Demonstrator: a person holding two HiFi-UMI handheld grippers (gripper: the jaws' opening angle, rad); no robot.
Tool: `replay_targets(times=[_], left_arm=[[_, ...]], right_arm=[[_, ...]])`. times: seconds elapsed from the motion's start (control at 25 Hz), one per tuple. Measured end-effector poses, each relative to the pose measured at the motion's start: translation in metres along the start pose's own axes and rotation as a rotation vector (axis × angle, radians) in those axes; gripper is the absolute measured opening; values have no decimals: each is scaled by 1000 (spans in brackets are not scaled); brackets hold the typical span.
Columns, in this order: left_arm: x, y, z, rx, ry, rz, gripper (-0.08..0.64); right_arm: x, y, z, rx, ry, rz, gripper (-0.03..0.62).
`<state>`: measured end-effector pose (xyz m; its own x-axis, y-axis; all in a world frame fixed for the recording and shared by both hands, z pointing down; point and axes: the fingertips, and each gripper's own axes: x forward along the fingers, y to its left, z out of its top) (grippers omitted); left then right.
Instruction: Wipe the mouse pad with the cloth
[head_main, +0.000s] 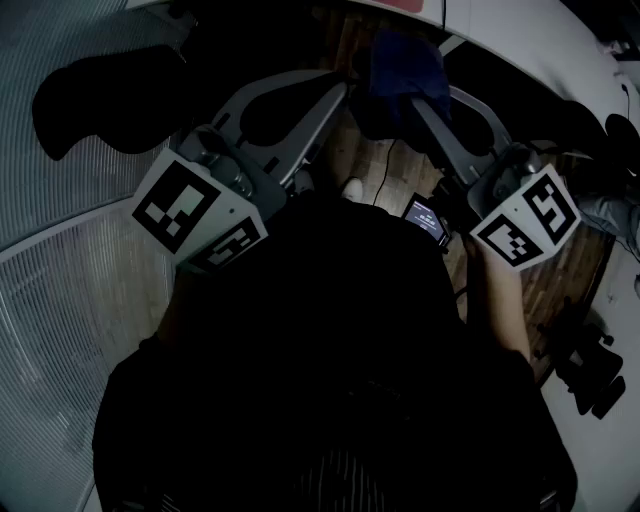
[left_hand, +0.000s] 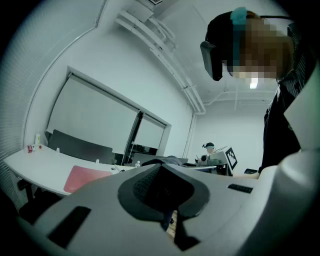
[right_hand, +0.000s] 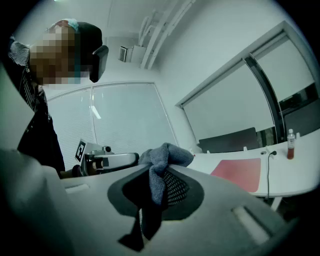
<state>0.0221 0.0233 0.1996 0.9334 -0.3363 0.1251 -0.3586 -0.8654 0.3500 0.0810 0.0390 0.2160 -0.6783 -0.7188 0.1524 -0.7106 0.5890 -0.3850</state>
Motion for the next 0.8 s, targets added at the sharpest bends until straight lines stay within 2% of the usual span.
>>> replay_targets(times=[0.24, 0.56, 0.8], left_arm=[[0, -1, -5, 8, 18, -11, 6], [5, -10, -7, 10, 14, -61, 6], [37, -32, -31, 27, 46, -106, 6]], right_arm=[[-2, -3, 1, 22, -28, 10, 35], [-15, -6, -5, 51, -57, 17, 37], [-45, -28, -25, 67, -79, 1, 37]])
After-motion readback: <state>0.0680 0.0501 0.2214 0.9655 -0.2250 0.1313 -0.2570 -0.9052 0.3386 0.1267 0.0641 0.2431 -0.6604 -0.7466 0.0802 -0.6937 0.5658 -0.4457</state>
